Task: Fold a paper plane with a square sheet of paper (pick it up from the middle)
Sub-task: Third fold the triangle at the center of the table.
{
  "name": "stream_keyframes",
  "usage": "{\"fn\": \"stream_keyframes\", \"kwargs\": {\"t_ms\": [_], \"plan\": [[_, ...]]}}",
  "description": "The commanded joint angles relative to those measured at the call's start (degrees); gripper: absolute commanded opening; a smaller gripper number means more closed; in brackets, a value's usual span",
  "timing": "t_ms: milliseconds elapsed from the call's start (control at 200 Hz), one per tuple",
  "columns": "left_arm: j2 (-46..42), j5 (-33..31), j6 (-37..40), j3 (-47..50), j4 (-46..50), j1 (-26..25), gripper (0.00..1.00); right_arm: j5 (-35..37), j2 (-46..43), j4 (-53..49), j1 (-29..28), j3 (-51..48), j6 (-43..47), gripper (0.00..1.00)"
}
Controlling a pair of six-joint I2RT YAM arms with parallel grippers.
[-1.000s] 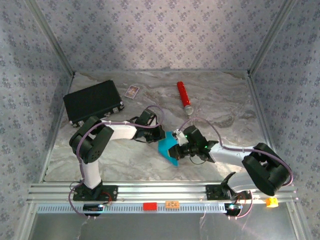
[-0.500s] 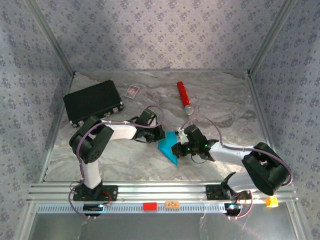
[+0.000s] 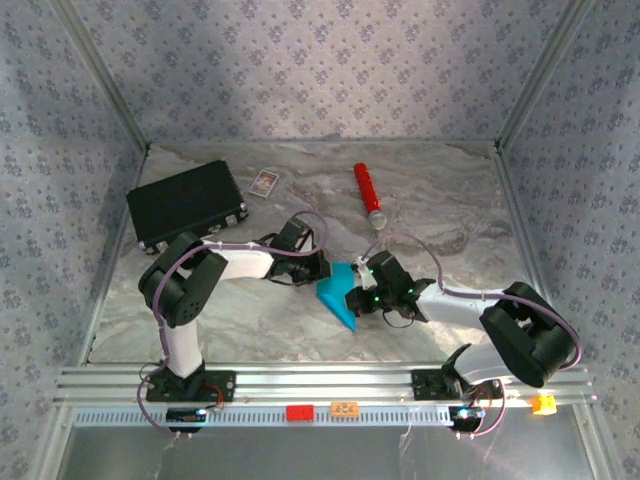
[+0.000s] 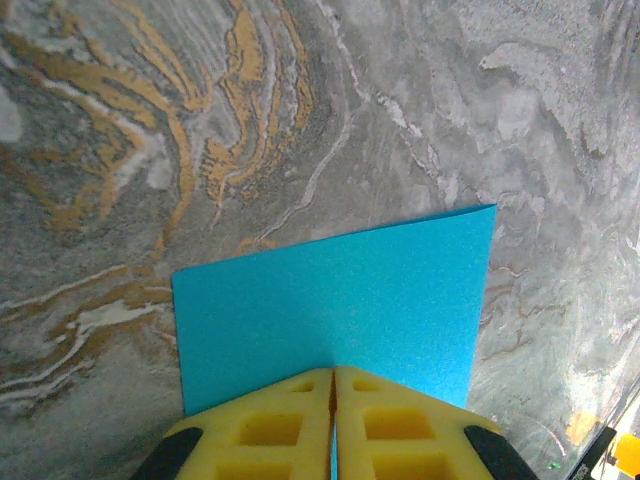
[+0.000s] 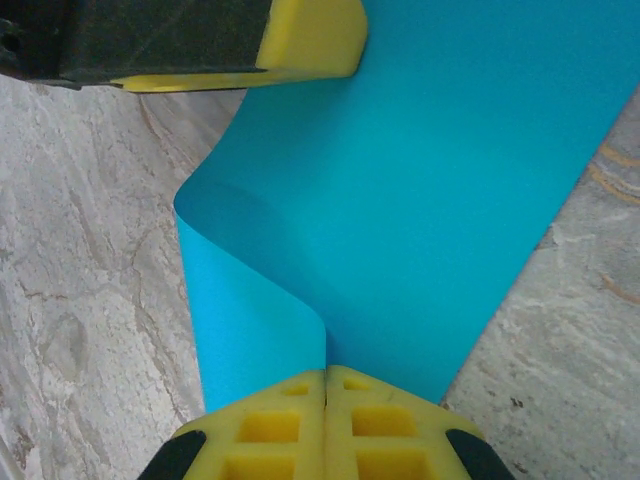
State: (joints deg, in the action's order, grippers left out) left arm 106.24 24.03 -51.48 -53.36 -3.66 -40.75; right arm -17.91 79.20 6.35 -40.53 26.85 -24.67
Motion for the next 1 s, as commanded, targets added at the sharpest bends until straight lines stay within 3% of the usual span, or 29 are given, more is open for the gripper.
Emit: {"fn": "stream_keyframes", "kwargs": {"t_ms": [0, 994], "plan": [[0.11, -1.00, 0.78, 0.36, 1.99, 0.23, 0.09, 1.87, 0.72, -1.57, -0.28, 1.00, -0.76, 0.00], [0.24, -0.89, 0.70, 0.24, 2.09, 0.23, 0.09, 2.66, 1.77, -1.38, -0.26, 1.54, -0.99, 0.00]]}}
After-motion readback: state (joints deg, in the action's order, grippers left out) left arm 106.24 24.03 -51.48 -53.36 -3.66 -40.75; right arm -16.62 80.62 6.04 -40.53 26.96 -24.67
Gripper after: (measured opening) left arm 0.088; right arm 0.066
